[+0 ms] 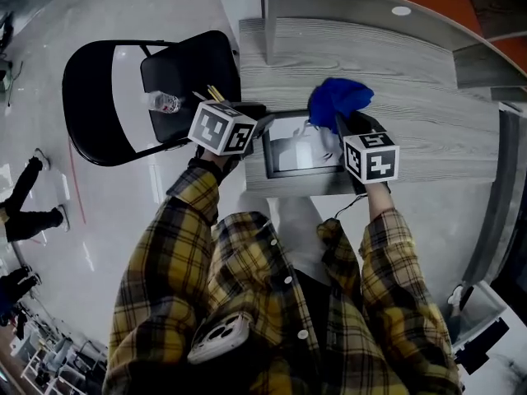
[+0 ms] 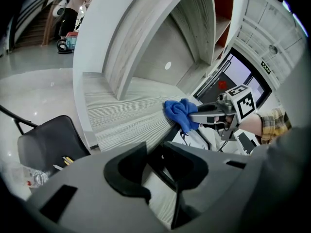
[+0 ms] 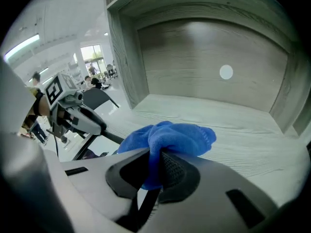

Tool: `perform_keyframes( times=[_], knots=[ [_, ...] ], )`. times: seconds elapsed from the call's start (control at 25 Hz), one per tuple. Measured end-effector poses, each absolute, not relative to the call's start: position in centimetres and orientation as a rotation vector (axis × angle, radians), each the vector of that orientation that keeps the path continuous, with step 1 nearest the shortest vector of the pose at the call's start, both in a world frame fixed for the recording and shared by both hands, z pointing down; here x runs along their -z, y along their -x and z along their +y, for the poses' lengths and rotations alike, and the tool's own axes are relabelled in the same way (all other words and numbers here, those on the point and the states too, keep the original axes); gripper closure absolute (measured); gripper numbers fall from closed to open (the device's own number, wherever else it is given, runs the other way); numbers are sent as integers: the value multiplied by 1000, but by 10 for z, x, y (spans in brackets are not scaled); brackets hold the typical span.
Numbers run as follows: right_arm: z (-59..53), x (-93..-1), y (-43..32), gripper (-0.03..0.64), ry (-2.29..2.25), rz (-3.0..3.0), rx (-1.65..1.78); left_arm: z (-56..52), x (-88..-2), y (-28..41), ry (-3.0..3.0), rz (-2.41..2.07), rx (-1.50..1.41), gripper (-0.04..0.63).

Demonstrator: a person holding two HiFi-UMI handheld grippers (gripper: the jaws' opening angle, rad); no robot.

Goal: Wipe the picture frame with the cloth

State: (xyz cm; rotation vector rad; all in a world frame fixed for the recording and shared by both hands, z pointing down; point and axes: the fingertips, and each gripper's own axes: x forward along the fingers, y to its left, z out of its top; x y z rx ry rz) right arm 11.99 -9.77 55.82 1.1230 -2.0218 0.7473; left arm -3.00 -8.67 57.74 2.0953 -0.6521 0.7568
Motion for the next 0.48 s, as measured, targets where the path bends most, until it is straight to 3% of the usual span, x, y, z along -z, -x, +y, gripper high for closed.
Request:
perform_keyframes(
  times=[0.48],
  knots=[
    [-31, -559, -125, 569, -1007, -1990, -781, -86, -579, 31, -2082, -656, -744, 488]
  ],
)
